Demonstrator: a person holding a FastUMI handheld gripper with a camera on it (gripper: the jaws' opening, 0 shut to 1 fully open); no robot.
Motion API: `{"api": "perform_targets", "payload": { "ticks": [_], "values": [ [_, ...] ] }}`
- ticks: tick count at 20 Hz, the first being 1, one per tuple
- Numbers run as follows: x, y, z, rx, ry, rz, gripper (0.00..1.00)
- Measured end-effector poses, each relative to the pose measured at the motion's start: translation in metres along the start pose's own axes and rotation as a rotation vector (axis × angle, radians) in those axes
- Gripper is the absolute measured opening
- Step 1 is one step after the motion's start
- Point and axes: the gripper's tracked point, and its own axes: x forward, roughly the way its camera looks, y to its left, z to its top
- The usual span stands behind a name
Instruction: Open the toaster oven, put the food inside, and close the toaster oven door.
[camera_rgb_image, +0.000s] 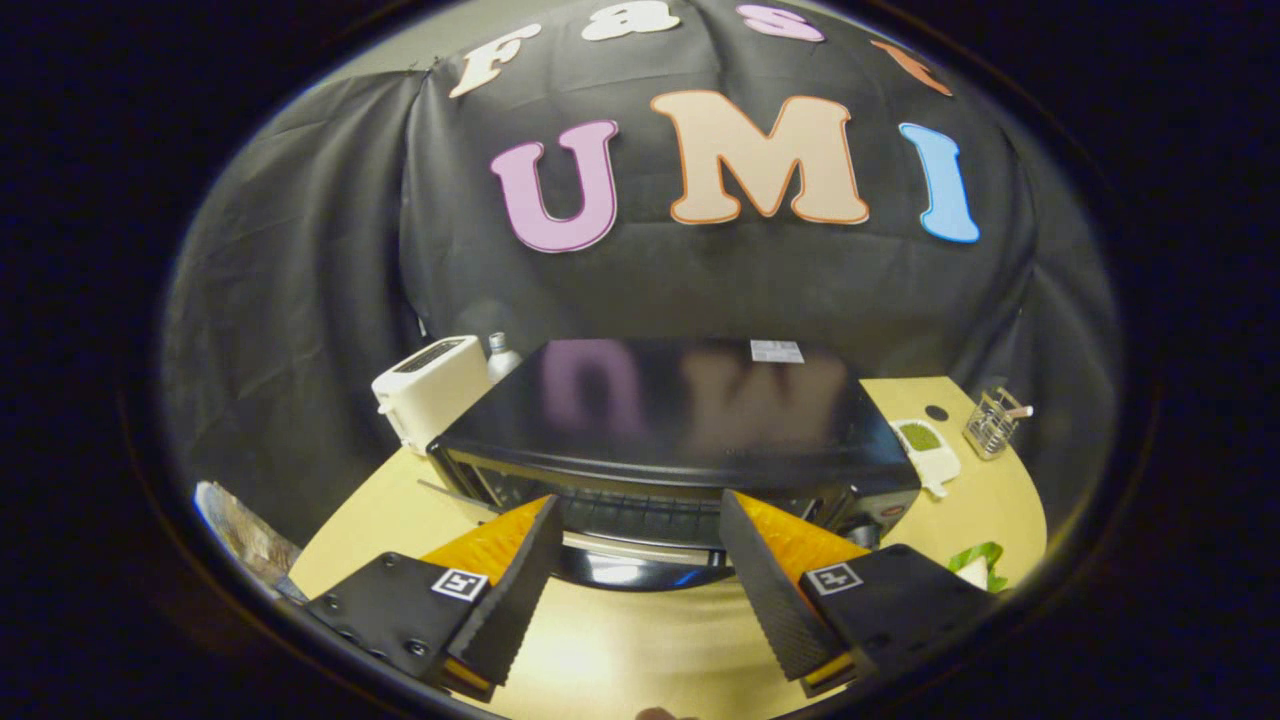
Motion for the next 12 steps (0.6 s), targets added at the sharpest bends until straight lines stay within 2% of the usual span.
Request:
{"api": "perform_targets", "payload": {
  "ticks": [12],
  "values": [
    [-0.031, 0.009, -0.052, -0.036, 0.104, 0.04, 1.0]
  ]
}}
